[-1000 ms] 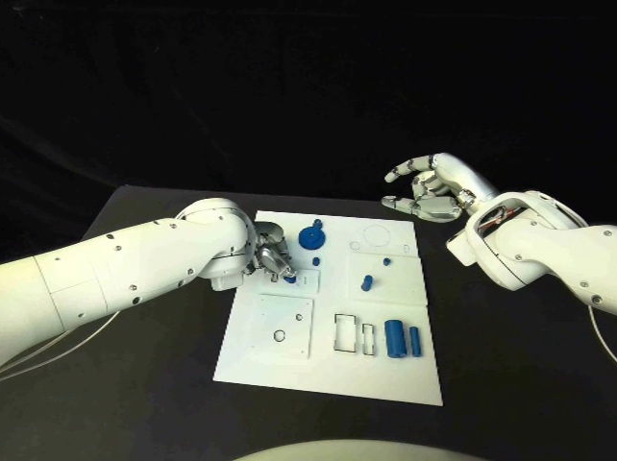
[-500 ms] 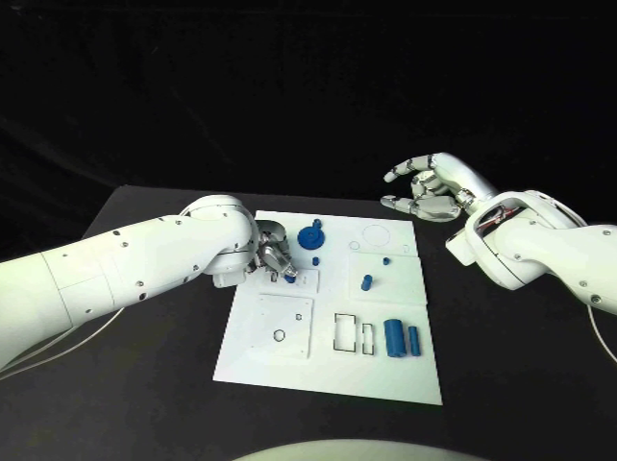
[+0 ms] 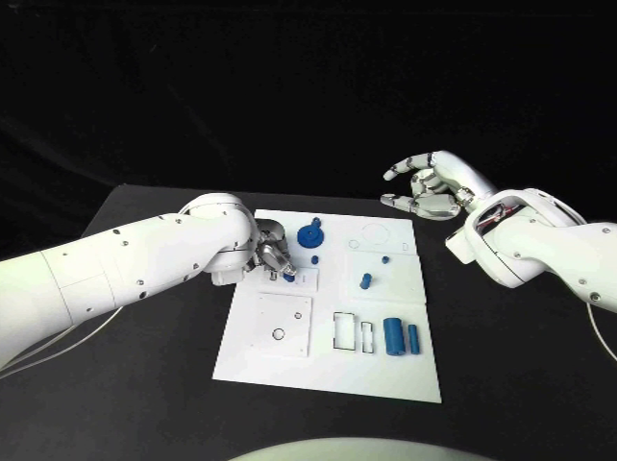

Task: Assemble the parts on the task board

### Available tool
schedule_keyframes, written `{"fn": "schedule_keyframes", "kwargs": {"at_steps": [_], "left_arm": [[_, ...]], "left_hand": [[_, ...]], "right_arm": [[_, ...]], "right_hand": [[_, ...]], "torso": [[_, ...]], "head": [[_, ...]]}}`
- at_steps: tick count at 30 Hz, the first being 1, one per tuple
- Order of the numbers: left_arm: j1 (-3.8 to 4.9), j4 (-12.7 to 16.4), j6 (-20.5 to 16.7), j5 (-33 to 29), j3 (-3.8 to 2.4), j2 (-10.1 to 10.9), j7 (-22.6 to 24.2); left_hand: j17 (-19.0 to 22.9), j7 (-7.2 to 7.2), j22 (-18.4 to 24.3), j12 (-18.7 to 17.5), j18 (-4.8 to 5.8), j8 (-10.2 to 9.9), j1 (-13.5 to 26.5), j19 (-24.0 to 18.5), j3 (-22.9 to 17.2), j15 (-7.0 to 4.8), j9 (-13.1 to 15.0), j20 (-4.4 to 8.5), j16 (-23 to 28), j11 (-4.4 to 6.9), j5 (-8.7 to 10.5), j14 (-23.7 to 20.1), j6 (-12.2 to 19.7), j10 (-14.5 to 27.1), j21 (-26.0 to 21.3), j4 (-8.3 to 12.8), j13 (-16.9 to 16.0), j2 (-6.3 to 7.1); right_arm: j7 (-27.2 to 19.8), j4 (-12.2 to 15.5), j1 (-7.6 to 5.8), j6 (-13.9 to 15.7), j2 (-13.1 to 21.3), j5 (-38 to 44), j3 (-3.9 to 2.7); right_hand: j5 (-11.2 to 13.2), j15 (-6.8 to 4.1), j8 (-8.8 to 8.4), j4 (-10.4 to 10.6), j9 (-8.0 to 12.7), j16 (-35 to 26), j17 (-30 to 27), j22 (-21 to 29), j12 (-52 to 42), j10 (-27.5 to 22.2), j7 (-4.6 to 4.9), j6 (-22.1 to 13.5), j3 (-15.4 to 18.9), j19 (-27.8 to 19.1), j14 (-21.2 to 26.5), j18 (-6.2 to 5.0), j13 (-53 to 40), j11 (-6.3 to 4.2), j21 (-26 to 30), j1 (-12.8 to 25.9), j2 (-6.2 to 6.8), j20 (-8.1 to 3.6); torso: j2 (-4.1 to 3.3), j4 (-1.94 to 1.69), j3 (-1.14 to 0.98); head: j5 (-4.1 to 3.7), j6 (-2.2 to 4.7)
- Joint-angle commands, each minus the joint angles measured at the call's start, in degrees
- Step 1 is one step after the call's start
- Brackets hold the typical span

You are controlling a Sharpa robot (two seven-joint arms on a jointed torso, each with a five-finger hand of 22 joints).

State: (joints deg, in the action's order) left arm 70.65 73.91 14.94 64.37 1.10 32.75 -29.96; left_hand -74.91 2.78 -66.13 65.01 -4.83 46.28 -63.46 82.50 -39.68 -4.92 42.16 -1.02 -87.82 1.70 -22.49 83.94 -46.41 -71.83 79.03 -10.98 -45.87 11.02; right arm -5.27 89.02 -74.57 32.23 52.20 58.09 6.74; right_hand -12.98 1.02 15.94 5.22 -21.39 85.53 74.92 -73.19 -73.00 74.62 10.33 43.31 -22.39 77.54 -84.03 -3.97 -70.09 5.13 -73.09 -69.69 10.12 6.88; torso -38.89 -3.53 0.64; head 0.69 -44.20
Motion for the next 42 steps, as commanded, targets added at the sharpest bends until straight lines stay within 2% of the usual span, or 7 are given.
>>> {"fn": "schedule_keyframes", "kwargs": {"at_steps": [1, 8, 24, 29, 34, 42], "left_arm": [[-0.51, -0.1, 1.1, 0.8, 0.35, -0.3, -0.2], [-0.51, -0.2, 0.8, 1.1, 0.35, -0.3, -0.2], [-0.51, -0.1, 0.4, 1.3, 0.34, -0.4, -0.1], [-0.51, -0.1, 0.6, 1.3, 0.34, -0.3, -0.1], [-0.51, -0.2, 0.4, 1.3, 0.33, -0.3, -0.1], [-0.53, -0.2, 0.0, 1.3, 0.18, -0.2, -0.1]], "left_hand": [[-9.5, -0.35, -0.1, -0.1, 0.24, 0.3, 0.5, -0.1, -6.3, -0.38, 0.1, 0.47, -0.1, 0.13, -0.01, 4.7, -0.3, -0.3, -0.3, 6.6, 0.0, -0.18], [-9.8, -0.55, -0.2, 0.2, 0.26, 0.4, 0.7, 0.0, -6.1, -0.51, 0.3, 0.56, -0.2, 0.30, -0.07, 4.8, -0.6, -0.8, -0.3, 6.4, -0.3, -0.12], [-10.0, -1.15, -0.5, 0.8, 0.35, 0.6, 3.1, 0.3, -3.5, -0.99, 0.4, 1.03, -0.3, 0.81, 0.46, 4.9, -1.7, -1.5, -0.2, 4.1, -0.3, 0.52], [-10.2, -1.16, -0.7, 1.1, 0.40, 0.5, 5.6, 0.4, 0.6, -1.01, 0.3, 1.13, -0.4, 0.81, 1.44, 4.9, -2.6, -1.6, -0.2, 1.7, -0.1, 1.61], [-10.5, -1.20, -0.8, 1.5, 0.43, 0.0, 7.1, 0.5, 5.3, -1.05, 0.0, 1.11, -0.5, 0.83, 1.72, 5.0, -3.1, -1.7, -0.2, -1.0, -0.1, 1.67], [-10.6, -1.22, -1.0, 1.7, 0.46, -0.2, 7.2, 0.6, 7.5, -1.07, -0.1, 1.13, -0.6, 0.85, 1.74, 5.0, -3.4, -1.7, -0.2, -2.4, -0.1, 1.42]], "right_arm": [[-0.4, 0.1, 0.02, 0.0, 0.1, 0.1, 0.00], [-0.4, 0.1, 0.02, 0.1, 0.1, 0.1, 0.00], [-0.5, -0.1, 0.03, 0.1, 0.1, 0.1, 0.00], [-0.6, -0.1, 0.03, 0.1, 0.1, 0.1, 0.00], [-0.6, -0.1, 0.03, 0.1, 0.1, 0.1, 0.00], [-0.7, -0.2, 0.05, 0.2, 0.1, 0.1, 0.00]], "right_hand": [[-0.2, -0.11, 0.22, 0.4, 0.1, -0.4, 1.5, 0.0, 0.3, -0.3, -0.11, 0.3, 0.1, -0.3, -2.7, -0.93, 0.0, 0.10, 0.3, 0.4, -0.16, 0.11], [-0.1, -0.14, 0.28, 0.6, 0.1, -0.5, 1.5, 0.1, 0.4, -0.4, -0.14, 0.2, 0.1, -0.3, -2.7, -0.94, 0.2, 0.07, 0.5, 0.4, -0.18, 0.07], [0.0, -0.15, 0.31, 0.7, 0.1, -0.5, 1.4, 0.1, 0.4, -0.4, -0.14, 0.2, 0.2, -0.4, -2.6, -0.96, 0.2, 0.06, 0.6, 0.4, -0.18, 0.06], [0.0, -0.15, 0.31, 0.7, 0.1, -0.5, 1.4, 0.2, 0.4, -0.4, -0.15, 0.2, 0.2, -0.4, -2.6, -0.97, 0.2, 0.06, 0.6, 0.4, -0.17, 0.06], [0.0, -0.16, 0.32, 0.7, 0.1, -0.5, 1.3, 0.2, 0.5, -0.4, -0.15, 0.2, 0.2, -0.4, -2.6, -0.99, 0.3, 0.06, 0.7, 0.5, -0.16, 0.05], [0.0, -0.16, 0.34, 0.9, 0.1, -0.5, 1.5, 0.0, 0.4, -0.3, -0.15, 0.2, 0.3, -0.3, -2.7, -0.94, 0.2, 0.06, 0.5, 0.6, -0.13, 0.04]], "torso": [[0.04, 0.00, 0.02], [0.03, -0.03, 0.01], [0.08, 0.00, 0.00], [0.07, -0.04, 0.00], [0.10, -0.01, 0.01], [0.06, 0.03, 0.04]], "head": [[0.02, -0.06], [0.05, -0.07], [0.00, -0.14], [-0.05, -0.09], [-0.05, -0.09], [-0.12, -0.13]]}}
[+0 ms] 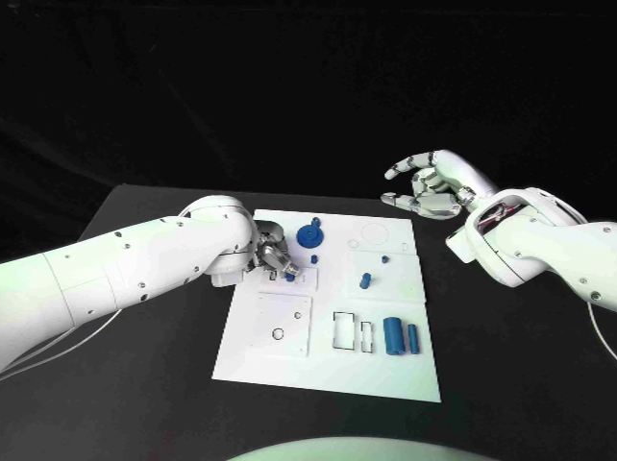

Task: Assemble the parts on the task board

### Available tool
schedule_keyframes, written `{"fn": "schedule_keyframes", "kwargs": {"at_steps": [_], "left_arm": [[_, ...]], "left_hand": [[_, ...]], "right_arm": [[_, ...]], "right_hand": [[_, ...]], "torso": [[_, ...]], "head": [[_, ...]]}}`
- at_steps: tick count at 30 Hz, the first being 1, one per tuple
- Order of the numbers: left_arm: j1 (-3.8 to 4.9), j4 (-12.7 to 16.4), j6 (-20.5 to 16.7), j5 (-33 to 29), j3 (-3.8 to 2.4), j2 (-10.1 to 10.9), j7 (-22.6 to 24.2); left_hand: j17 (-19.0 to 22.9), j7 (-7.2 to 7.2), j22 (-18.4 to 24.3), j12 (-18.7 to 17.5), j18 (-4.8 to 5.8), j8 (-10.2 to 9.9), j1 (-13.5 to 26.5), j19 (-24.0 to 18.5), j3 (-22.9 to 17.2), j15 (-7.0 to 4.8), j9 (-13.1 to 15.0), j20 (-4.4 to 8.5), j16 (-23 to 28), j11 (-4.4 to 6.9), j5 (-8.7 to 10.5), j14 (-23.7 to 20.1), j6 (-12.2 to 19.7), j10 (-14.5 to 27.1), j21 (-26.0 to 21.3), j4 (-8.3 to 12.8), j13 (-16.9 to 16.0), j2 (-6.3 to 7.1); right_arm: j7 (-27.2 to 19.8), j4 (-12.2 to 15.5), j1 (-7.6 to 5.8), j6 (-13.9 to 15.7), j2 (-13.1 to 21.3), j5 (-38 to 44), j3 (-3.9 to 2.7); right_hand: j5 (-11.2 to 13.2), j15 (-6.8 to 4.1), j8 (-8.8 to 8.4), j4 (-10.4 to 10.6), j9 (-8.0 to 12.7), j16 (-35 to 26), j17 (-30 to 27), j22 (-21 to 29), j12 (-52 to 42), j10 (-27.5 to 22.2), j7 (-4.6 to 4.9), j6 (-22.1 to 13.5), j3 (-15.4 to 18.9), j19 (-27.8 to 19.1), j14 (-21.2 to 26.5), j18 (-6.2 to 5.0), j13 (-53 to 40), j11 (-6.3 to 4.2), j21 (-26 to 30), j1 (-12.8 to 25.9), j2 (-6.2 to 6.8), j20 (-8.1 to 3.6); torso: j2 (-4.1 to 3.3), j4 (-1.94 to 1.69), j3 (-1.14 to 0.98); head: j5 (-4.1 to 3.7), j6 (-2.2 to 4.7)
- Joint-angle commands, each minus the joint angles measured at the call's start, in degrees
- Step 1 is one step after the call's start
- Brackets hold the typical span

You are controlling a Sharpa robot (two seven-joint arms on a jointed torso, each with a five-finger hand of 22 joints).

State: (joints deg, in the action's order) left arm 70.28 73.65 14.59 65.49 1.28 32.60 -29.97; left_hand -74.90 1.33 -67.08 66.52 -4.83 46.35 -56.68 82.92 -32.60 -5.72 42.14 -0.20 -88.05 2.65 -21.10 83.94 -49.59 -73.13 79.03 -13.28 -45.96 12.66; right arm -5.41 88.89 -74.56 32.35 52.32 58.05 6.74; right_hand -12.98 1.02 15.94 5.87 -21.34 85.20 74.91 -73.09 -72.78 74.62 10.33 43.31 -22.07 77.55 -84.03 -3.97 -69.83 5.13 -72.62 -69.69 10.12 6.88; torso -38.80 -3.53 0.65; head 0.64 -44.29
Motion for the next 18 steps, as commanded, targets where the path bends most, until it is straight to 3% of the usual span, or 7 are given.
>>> {"fn": "schedule_keyframes", "kwargs": {"at_steps": [1, 2, 3, 13, 18], "left_arm": [[-0.16, 0.0, 0.3, 0.2, -0.01, 0.0, -0.1], [-0.17, 0.0, 0.2, 0.2, -0.06, 0.0, -0.1], [-0.18, 0.0, 0.1, 0.2, -0.08, 0.1, -0.1], [-0.27, 0.6, -1.6, -0.1, -0.35, 0.6, 0.0], [-0.29, 1.3, -2.2, -0.4, -0.67, 1.1, 0.1]], "left_hand": [[-10.6, 0.22, -0.1, 0.2, 0.47, -0.3, 0.4, 0.2, 0.5, -0.27, -0.1, 0.31, -0.4, -0.09, 0.34, 5.0, -0.2, -0.4, -0.2, -0.1, 0.0, -0.23], [-10.8, 0.18, -0.1, 0.2, 0.47, -0.2, 0.3, 0.2, 1.0, -0.29, 0.0, 0.30, -0.4, -0.07, 0.40, 5.1, -0.3, -0.5, -0.2, -0.4, 0.0, -0.19], [-10.7, -0.08, -0.1, 4.6, 0.42, 0.1, -0.1, 0.2, 1.8, -0.35, 0.1, 0.41, -0.4, 0.09, 0.34, 5.0, -0.8, -3.3, -0.2, -0.7, -7.9, -0.35], [-10.5, 0.06, 0.0, 4.0, 0.46, 0.0, -0.4, 0.2, 4.7, -0.38, 0.1, 0.47, -0.3, 0.01, 0.46, 5.0, -0.7, -2.1, -0.3, -2.5, -6.5, -0.11], [-10.5, 0.18, -0.1, 4.0, 0.46, -0.2, -0.1, 0.2, 6.8, -0.28, 0.1, 0.46, -0.3, -0.10, 1.82, 5.0, -0.6, -1.7, -0.3, -3.3, -6.4, 0.19]], "right_arm": [[-0.5, 0.0, 0.03, 0.0, 0.0, 0.1, 0.00], [-0.6, 0.0, 0.04, 0.0, 0.0, 0.1, 0.00], [-0.6, 0.0, 0.04, 0.1, 0.0, 0.1, 0.00], [-0.7, -0.1, 0.13, 0.1, 0.0, 0.0, 0.00], [-0.7, -0.2, 0.20, 0.1, 0.0, 0.0, 0.00]], "right_hand": [[0.0, -0.16, 0.34, 0.2, 0.1, -0.1, 1.6, -0.1, 0.1, -0.3, -0.15, 0.2, -0.1, -0.3, -2.7, -0.94, -0.1, 0.06, 0.0, 0.6, -0.13, 0.04], [0.0, -0.16, 0.35, 0.3, 0.1, -0.2, 1.5, 0.1, 0.2, -0.4, -0.15, 0.2, 0.0, -0.4, -2.7, -0.97, 0.0, 0.06, 0.2, 0.6, -0.12, 0.04], [0.1, -0.16, 0.35, 0.3, 0.1, -0.2, 1.4, 0.1, 0.2, -0.4, -0.15, 0.2, 0.0, -0.4, -2.7, -0.98, 0.0, 0.06, 0.2, 0.6, -0.11, 0.04], [0.1, -0.16, 0.36, 0.4, 0.1, -0.2, 1.3, 0.2, 0.3, -0.4, -0.15, 0.2, 0.0, -0.4, -2.6, -1.00, 0.2, 0.06, 0.3, 0.7, -0.09, 0.04], [0.2, -0.16, 0.36, 0.4, 0.1, -0.2, 1.3, 0.2, 0.3, -0.4, -0.15, 0.2, 0.1, -0.5, -2.6, -1.01, 0.2, 0.06, 0.3, 0.7, -0.07, 0.03]], "torso": [[-0.03, 0.03, 0.02], [-0.03, 0.03, 0.02], [-0.04, 0.03, 0.02], [0.02, -0.03, 0.05], [-0.03, 0.05, 0.08]], "head": [[-0.07, -0.04], [-0.06, -0.03], [-0.04, 0.00], [-0.17, 0.08], [-0.30, 0.11]]}}
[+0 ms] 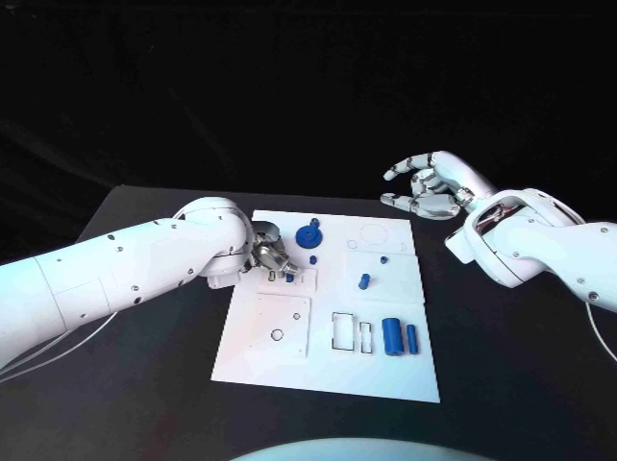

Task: Assemble the parts on the task board

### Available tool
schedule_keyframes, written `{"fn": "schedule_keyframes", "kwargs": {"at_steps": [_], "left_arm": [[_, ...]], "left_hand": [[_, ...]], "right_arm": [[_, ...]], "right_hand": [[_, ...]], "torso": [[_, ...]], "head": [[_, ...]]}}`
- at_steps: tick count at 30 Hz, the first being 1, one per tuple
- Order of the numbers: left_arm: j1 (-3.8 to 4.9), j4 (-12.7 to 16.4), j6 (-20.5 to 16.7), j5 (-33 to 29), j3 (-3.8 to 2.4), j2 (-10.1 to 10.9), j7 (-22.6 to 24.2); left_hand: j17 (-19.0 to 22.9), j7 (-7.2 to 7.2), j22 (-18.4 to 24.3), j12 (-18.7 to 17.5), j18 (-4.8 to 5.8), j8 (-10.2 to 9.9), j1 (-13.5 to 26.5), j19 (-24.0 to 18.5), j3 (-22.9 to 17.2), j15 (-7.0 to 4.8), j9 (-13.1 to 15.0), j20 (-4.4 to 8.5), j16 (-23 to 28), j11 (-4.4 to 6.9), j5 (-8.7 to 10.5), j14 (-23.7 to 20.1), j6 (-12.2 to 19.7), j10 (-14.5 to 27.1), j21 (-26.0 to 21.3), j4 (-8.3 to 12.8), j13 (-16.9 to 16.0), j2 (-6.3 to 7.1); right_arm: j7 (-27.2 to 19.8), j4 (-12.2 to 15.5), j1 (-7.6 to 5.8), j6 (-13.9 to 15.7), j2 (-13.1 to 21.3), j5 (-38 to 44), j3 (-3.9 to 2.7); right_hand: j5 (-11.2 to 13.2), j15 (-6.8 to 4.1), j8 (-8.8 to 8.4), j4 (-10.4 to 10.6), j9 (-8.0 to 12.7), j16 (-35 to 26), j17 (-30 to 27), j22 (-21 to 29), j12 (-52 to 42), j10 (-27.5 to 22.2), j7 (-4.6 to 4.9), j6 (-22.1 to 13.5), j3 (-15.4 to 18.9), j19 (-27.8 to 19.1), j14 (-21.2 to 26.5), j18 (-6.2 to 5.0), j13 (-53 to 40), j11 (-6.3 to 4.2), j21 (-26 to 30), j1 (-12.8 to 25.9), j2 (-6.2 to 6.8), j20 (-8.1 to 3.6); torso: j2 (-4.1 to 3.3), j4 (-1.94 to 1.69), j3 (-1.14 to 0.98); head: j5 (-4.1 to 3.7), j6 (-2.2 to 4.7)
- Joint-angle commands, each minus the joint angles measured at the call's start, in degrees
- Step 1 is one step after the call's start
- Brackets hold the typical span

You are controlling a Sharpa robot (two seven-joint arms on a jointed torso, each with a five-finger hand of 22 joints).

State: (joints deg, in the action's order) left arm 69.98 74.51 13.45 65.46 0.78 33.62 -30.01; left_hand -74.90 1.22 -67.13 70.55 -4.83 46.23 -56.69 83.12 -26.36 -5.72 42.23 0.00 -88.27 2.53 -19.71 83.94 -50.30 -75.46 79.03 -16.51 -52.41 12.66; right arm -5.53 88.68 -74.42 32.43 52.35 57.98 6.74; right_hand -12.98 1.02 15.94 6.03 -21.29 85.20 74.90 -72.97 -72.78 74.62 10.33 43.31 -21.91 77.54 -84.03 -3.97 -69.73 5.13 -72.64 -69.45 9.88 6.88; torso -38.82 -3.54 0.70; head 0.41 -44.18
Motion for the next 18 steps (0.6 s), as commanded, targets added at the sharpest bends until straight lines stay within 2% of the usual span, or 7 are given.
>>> {"fn": "schedule_keyframes", "kwargs": {"at_steps": [1, 3, 5, 12, 15, 16, 18], "left_arm": [[0.00, 0.6, -1.2, -0.4, -0.33, 0.2, 0.1], [0.01, 1.0, -1.4, -0.4, -0.66, 0.5, 0.1], [0.05, 1.5, -1.5, -0.4, -1.28, 0.9, 0.1], [0.59, 2.4, -1.8, -0.3, -3.04, 2.1, 0.1], [1.61, 2.0, -1.7, -0.7, -3.58, 2.6, 0.3], [2.03, 1.7, -1.7, -1.0, -3.69, 2.7, 0.3], [2.68, 0.8, -1.7, -1.3, -3.80, 2.8, 0.4]], "left_hand": [[-10.6, 0.31, 0.0, 0.0, 0.46, -0.1, 0.0, 0.0, 0.8, -0.27, 0.0, 0.25, -0.1, 0.00, 0.72, 5.0, 0.1, 0.6, -0.3, -0.2, 0.0, 0.16], [-10.5, 0.33, 0.0, 0.1, 0.46, -0.2, 0.2, 0.1, 1.5, -0.24, 0.0, 0.25, -0.1, -0.03, 1.58, 5.0, 0.2, 0.7, -0.3, -0.2, 0.0, -0.02], [-10.5, 0.33, 0.0, 0.2, 0.46, -0.3, 0.2, 0.1, 2.1, -0.23, -0.1, 0.23, -0.1, -0.03, 2.49, 5.0, 0.2, 0.7, -0.3, -0.2, -0.1, -0.22], [-10.5, 0.33, -0.1, 0.0, 0.46, -0.3, 0.2, 0.1, 2.5, -0.22, -0.1, 0.23, -0.1, -0.04, 3.03, 5.0, 0.2, 0.9, -0.3, -0.2, 0.2, -0.33], [-10.4, 0.40, 0.0, -0.4, 0.43, -0.5, -0.1, 0.0, 2.7, -0.19, -0.1, 0.24, -0.1, -0.09, 3.14, 4.9, 0.5, 1.4, -0.4, -0.1, 1.0, -0.35], [-10.1, 0.85, 0.2, -1.8, 0.42, -1.5, -0.6, -0.1, 3.0, 0.04, -0.5, 0.21, 0.1, -0.43, 3.12, 4.9, 1.8, 2.8, -0.5, -0.1, 3.3, -0.45], [-9.9, 1.57, 0.3, -2.8, 0.42, -3.2, -1.1, -0.2, 3.4, 0.51, -1.4, -0.02, 0.1, -1.02, 3.10, 4.8, 3.3, 4.0, -0.6, -0.1, 5.0, -0.64]], "right_arm": [[-0.6, -0.1, 0.07, 0.1, 0.0, 0.0, 0.00], [-0.6, -0.1, 0.08, 0.1, 0.0, 0.0, 0.00], [-0.5, -0.1, 0.10, 0.1, 0.0, 0.0, 0.00], [-0.5, -0.2, 0.11, 0.1, 0.1, 0.0, 0.00], [-0.4, -0.3, 0.11, 0.1, 0.1, 0.0, 0.00], [-0.4, -0.3, 0.11, 0.1, 0.2, 0.0, 0.00], [-0.4, -0.3, 0.11, 0.1, 0.2, 0.0, 0.00]], "right_hand": [[0.2, -0.16, 0.36, 0.3, 0.1, -0.2, 1.3, 0.1, 0.3, -0.4, -0.15, 0.2, -0.1, -0.5, -2.6, -1.01, 0.1, 0.06, 0.4, 0.5, 0.17, 0.03], [0.2, -0.16, 0.37, 0.4, 0.1, -0.3, 1.3, 0.1, 0.3, -0.4, -0.15, 0.1, 0.0, -0.4, -2.6, -1.00, 0.0, 0.06, 0.4, 0.6, 0.21, 0.03], [0.2, -0.16, 0.37, 0.4, 0.1, -0.3, 1.3, 0.1, 0.3, -0.4, -0.15, 0.1, 0.0, -0.4, -2.6, -1.00, 0.0, 0.06, 0.4, 0.6, 0.21, 0.03], [0.3, -0.16, 0.37, 0.4, 0.1, -0.2, 1.5, -0.1, 0.2, -0.3, -0.15, 0.1, 0.0, -0.3, -2.7, -0.96, -0.1, 0.06, 0.2, 0.6, 0.21, 0.03], [0.3, -0.16, 0.37, 0.4, 0.1, -0.2, 1.5, -0.1, 0.2, -0.3, -0.15, 0.1, 0.0, -0.3, -2.7, -0.96, -0.1, 0.06, 0.2, 0.6, 0.21, 0.03], [0.3, -0.16, 0.37, 0.4, 0.1, -0.2, 1.5, -0.1, 0.2, -0.3, -0.15, 0.1, 0.0, -0.3, -2.7, -0.96, -0.1, 0.06, 0.2, 0.6, 0.21, 0.03], [0.3, -0.16, 0.37, 0.4, 0.1, -0.2, 1.5, -0.1, 0.2, -0.3, -0.15, 0.1, 0.0, -0.3, -2.7, -0.96, -0.1, 0.06, 0.2, 0.6, 0.21, 0.03]], "torso": [[0.00, 0.09, 0.01], [0.01, 0.09, -0.04], [0.05, 0.01, -0.09], [0.08, -0.04, -0.10], [0.05, -0.02, -0.06], [0.06, -0.02, -0.06], [0.05, -0.02, -0.07]], "head": [[-0.05, 0.03], [-0.01, 0.07], [-0.06, 0.15], [-0.09, 0.33], [-0.14, 0.55], [-0.14, 0.56], [-0.13, 0.60]]}}
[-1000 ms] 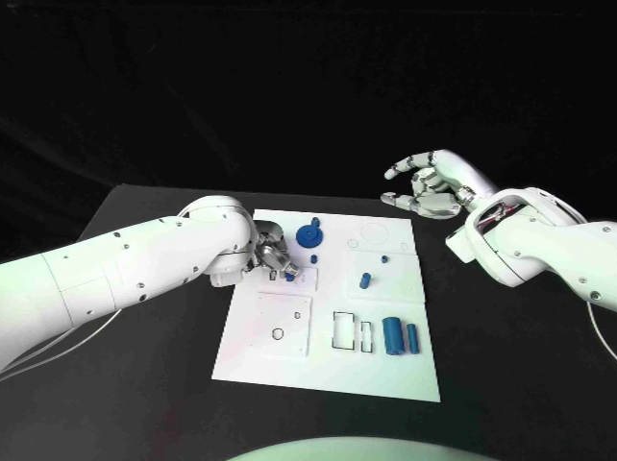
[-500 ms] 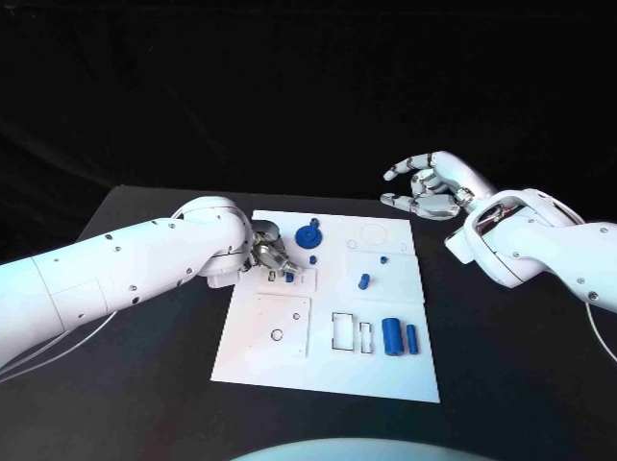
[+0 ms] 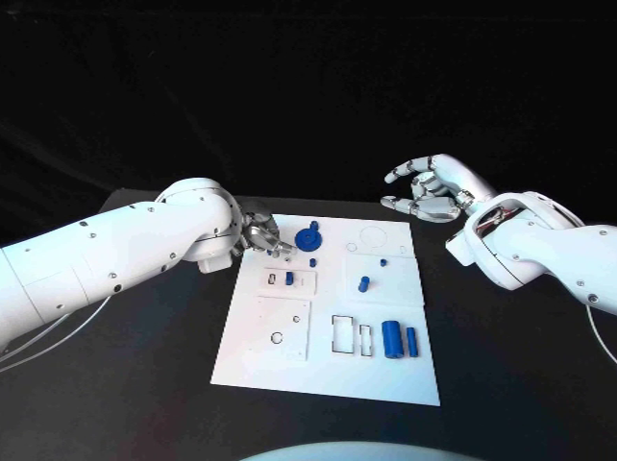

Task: Assemble the parts on the task board

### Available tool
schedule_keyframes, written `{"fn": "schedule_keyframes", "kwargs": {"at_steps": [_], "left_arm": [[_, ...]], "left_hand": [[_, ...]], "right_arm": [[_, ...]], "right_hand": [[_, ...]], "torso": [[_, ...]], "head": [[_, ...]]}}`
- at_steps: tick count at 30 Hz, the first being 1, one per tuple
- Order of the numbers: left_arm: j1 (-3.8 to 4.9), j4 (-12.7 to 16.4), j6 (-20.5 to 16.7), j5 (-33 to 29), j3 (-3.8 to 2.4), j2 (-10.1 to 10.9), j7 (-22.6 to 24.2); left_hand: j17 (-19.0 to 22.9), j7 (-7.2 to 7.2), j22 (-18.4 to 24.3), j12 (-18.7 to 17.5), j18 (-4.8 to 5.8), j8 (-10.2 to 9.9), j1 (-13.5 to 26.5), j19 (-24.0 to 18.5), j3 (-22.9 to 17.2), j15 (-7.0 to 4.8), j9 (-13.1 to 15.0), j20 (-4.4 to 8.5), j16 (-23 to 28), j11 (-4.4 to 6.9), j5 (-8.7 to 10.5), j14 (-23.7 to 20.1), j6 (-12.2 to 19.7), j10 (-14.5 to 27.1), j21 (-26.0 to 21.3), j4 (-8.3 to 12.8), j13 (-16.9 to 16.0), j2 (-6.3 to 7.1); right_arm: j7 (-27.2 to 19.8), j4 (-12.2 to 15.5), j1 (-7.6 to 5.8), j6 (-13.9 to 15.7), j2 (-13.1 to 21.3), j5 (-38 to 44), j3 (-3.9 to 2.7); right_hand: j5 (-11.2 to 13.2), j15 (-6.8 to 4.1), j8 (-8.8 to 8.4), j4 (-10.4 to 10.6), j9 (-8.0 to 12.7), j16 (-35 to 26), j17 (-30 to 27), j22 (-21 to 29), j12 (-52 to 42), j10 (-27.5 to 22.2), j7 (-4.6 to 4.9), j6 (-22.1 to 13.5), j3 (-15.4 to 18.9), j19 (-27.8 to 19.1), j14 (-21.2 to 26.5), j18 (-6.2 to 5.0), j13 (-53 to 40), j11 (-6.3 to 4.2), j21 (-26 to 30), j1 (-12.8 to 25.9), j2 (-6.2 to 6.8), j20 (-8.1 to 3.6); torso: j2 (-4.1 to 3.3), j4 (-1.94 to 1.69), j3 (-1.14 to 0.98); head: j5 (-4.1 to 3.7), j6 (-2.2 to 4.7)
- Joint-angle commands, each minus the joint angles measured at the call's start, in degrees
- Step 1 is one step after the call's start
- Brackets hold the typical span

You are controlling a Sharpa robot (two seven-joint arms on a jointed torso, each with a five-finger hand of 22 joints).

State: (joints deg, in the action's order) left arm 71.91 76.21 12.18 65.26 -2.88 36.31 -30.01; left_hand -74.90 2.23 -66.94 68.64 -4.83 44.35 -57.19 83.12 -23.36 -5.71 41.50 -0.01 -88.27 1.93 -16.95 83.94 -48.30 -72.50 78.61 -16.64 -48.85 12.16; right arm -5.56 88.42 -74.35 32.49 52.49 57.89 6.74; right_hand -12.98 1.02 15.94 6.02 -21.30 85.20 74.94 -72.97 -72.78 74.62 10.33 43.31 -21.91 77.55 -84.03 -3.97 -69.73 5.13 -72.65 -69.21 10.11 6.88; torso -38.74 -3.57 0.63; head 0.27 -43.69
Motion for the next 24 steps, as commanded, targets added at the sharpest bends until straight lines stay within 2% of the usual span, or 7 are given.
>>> {"fn": "schedule_keyframes", "kwargs": {"at_steps": [1, 6, 10, 12, 14, 19, 24], "left_arm": [[1.05, -1.4, -0.5, -1.3, -0.18, 0.0, 0.5], [2.15, -5.0, -0.9, -1.7, -0.29, -0.7, 0.8], [2.50, -7.2, -0.6, -2.2, -0.34, -1.4, 1.1], [2.65, -8.7, -0.3, -2.5, -0.35, -1.9, 1.2], [2.72, -9.8, 0.2, -2.6, -0.32, -2.4, 1.4], [2.78, -12.2, 1.3, -2.7, 0.16, -3.7, 1.6], [2.65, -14.6, 2.7, -3.2, 0.98, -5.3, 1.8]], "left_hand": [[-10.0, 0.72, 0.2, -0.9, 0.42, -1.6, -0.8, -0.2, 0.6, 0.64, -0.9, -0.13, 0.1, -0.58, 0.33, 4.8, 1.4, 1.2, -0.3, 0.0, 1.5, -0.21], [-9.9, 1.86, 0.3, -2.2, 0.40, -4.1, -2.2, -0.3, 1.5, 1.51, -2.5, -0.86, 0.1, -1.58, 0.24, 4.8, 3.1, 2.9, -0.4, 0.0, 3.6, -0.31], [-9.9, 2.11, 0.4, -2.3, 0.38, -4.6, -2.6, -0.4, 1.8, 1.74, -2.9, -1.09, 0.1, -1.82, 0.25, 4.8, 3.2, 3.3, -0.4, 0.0, 3.9, -0.27], [-9.9, 2.83, 0.5, -3.0, 0.35, -6.3, -3.3, -0.5, 2.4, 2.24, -4.2, -1.55, 0.1, -2.42, 0.23, 4.8, 4.9, 4.2, -0.5, 0.0, 5.3, -0.34], [-9.9, 3.13, 0.5, -3.1, 0.33, -6.9, -3.6, -0.5, 2.7, 2.49, -4.6, -1.78, 0.1, -2.69, 0.24, 4.8, 5.2, 4.4, -0.5, 0.0, 5.5, -0.47], [-9.8, 3.55, 0.9, -3.5, 0.24, -7.8, -4.1, -0.7, 3.2, 2.86, -5.5, -2.16, 0.1, -3.08, 0.20, 4.8, 5.8, 5.0, -0.7, 0.0, 6.5, -0.71], [-9.9, 3.92, 1.1, -4.2, 0.18, -8.7, -4.9, -0.9, 3.6, 3.18, -6.4, -2.50, 0.1, -3.42, 0.15, 4.8, 6.6, 5.9, -0.8, 0.0, 7.7, -0.99]], "right_arm": [[-0.3, -0.1, 0.04, 0.0, 0.1, 0.1, 0.00], [-0.3, -0.1, 0.04, 0.0, 0.0, 0.1, 0.00], [-0.3, -0.1, 0.04, 0.0, 0.0, 0.1, 0.00], [-0.3, -0.1, 0.04, 0.0, 0.0, 0.1, 0.00], [-0.3, -0.1, 0.04, 0.0, -0.1, 0.1, 0.00], [-0.3, -0.1, 0.04, -0.1, -0.1, 0.1, 0.00], [-0.3, -0.2, 0.05, -0.1, -0.2, 0.1, 0.00]], "right_hand": [[0.3, -0.17, 0.37, 0.4, 0.1, -0.2, 1.4, -0.1, 0.2, -0.3, -0.15, 0.1, 0.0, -0.3, -2.7, -0.96, 0.0, 0.06, 0.2, 0.4, -0.02, 0.03], [0.3, -0.17, 0.37, 0.4, 0.1, -0.2, 1.4, -0.1, 0.2, -0.3, -0.15, 0.1, 0.0, -0.3, -2.7, -0.96, 0.0, 0.06, 0.2, 0.4, -0.02, 0.03], [0.3, -0.17, 0.37, 0.4, 0.1, -0.2, 1.4, -0.1, 0.2, -0.3, -0.15, 0.1, 0.0, -0.3, -2.7, -0.96, 0.0, 0.06, 0.2, 0.4, -0.02, 0.03], [0.3, -0.17, 0.37, 0.4, 0.1, -0.2, 1.4, -0.1, 0.2, -0.3, -0.15, 0.1, 0.0, -0.3, -2.7, -0.96, 0.0, 0.06, 0.2, 0.4, -0.02, 0.03], [0.3, -0.17, 0.37, 0.4, 0.1, -0.2, 1.4, -0.1, 0.2, -0.3, -0.15, 0.1, 0.0, -0.3, -2.7, -0.96, 0.0, 0.06, 0.2, 0.4, -0.02, 0.03], [0.3, -0.17, 0.37, 0.4, 0.1, -0.2, 1.4, -0.1, 0.2, -0.3, -0.15, 0.1, 0.0, -0.3, -2.7, -0.96, 0.0, 0.06, 0.2, 0.4, -0.02, 0.03], [0.3, -0.17, 0.40, 0.5, 0.1, -0.2, 1.5, -0.1, 0.2, -0.3, -0.16, 0.1, 0.1, -0.3, -2.7, -0.95, -0.1, 0.05, 0.2, 0.4, -0.02, 0.02]], "torso": [[-0.03, 0.04, -0.02], [-0.20, 0.08, 0.06], [-0.25, 0.02, 0.15], [-0.33, 0.00, 0.16], [-0.27, 0.00, 0.12], [-0.28, 0.00, 0.15], [-0.29, 0.10, 0.19]], "head": [[0.04, 0.21], [0.03, 0.49], [0.08, 0.49], [0.16, 0.61], [0.26, 0.64], [0.35, 0.46], [0.45, 0.33]]}}
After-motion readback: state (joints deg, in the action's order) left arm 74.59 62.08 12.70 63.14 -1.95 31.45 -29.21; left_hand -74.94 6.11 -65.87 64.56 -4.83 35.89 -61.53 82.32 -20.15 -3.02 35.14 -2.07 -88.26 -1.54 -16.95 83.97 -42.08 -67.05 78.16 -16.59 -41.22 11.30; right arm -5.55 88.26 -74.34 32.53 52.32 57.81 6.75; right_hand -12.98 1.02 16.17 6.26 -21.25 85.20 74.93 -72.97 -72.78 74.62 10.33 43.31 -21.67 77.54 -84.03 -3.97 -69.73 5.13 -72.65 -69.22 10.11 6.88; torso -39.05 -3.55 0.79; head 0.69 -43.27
